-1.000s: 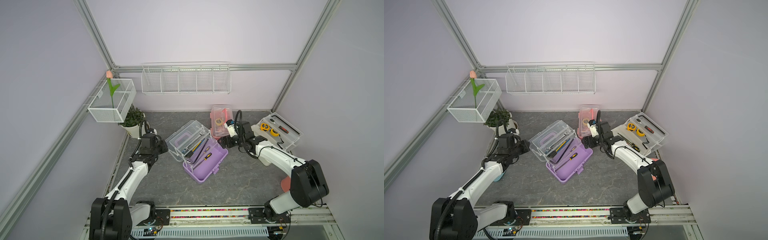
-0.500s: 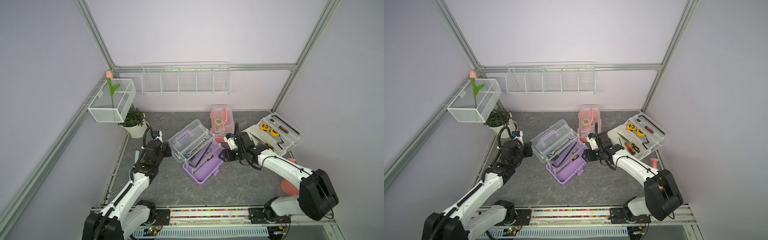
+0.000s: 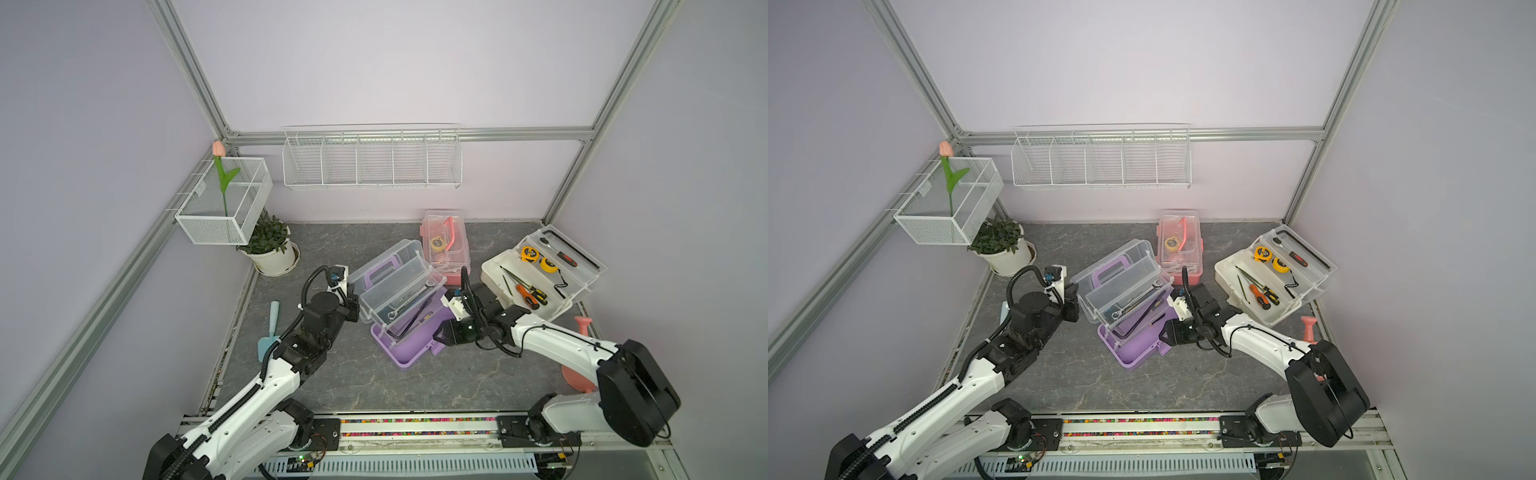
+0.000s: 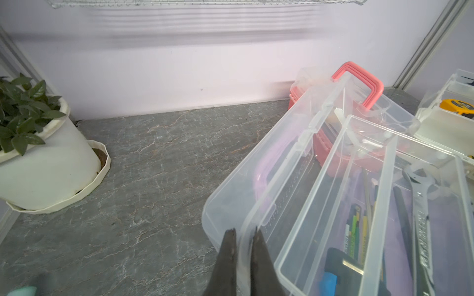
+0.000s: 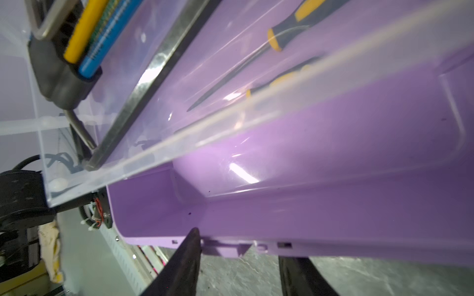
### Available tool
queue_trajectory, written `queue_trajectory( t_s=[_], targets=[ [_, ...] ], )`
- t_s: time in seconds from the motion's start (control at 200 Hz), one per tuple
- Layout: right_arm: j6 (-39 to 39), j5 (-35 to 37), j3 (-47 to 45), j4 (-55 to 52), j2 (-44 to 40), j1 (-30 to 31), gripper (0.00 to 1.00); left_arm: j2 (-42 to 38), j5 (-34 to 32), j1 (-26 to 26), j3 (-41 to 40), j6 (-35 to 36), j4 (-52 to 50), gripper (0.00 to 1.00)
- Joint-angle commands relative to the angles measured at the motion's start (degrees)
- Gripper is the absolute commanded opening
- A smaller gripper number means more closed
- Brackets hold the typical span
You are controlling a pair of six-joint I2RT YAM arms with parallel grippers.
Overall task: Close toolboxes
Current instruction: Close the toolbox lid.
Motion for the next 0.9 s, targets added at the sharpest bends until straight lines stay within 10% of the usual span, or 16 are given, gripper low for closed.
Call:
queue_trajectory(
  t_s=[0.0, 0.675, 0.9],
  targets=[
    [2.5, -0.3, -1.5, 11.6, 3.5, 0.6, 0.48, -2.1, 1.3, -4.2, 1.0, -1.5, 8.2, 0.00],
    [9.8, 4.2, 0.4, 28.2, 14.9, -0.1, 0.59, 0.5, 7.2, -18.3, -1.8, -11.6, 5.8, 0.01],
    [11.4, 5.4, 1.1, 30.0, 15.9, -0.5, 0.61, 5.3, 11.1, -21.9, 0.4, -13.3, 4.8, 0.33]
  ],
)
